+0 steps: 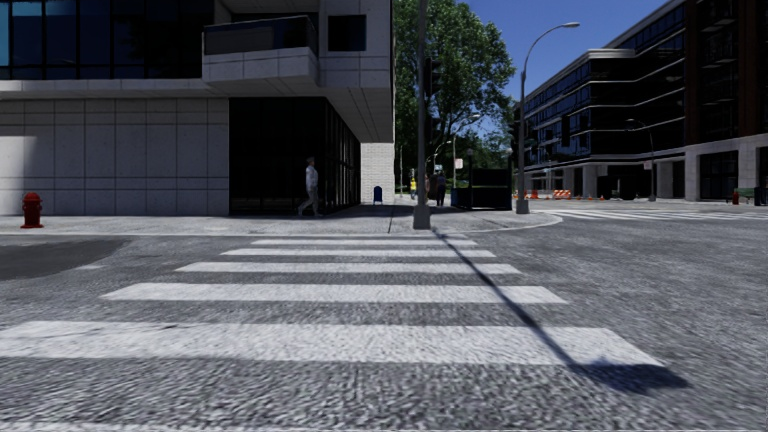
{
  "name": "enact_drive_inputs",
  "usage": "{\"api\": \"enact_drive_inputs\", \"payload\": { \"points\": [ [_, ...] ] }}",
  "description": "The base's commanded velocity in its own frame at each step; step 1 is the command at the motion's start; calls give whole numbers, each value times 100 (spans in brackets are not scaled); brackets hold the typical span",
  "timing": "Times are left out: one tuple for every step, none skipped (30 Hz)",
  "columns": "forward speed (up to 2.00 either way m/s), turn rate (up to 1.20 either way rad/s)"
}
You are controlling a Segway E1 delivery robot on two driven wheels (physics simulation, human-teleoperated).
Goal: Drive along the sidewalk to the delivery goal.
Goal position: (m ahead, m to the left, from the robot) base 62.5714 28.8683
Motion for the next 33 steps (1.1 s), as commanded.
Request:
{"api": "enact_drive_inputs", "payload": {
  "points": [
    [200, 0],
    [200, 0],
    [200, 0],
    [200, 0],
    [200, 0],
    [200, 0],
    [200, 0],
    [200, 0],
    [200, 0],
    [200, 0],
    [200, 0],
    [200, 0],
    [200, 0],
    [200, 0],
    [200, 0],
    [200, 0],
    [200, 0],
    [200, 0],
    [200, 0],
    [200, 0],
    [200, 0],
    [200, 0],
    [200, 0],
    [200, 0],
    [200, 0],
    [200, 0],
    [200, 0],
    [200, 0],
    [200, 0],
    [200, 0],
    [200, 0],
    [200, 0],
    [200, 0]
  ]
}}
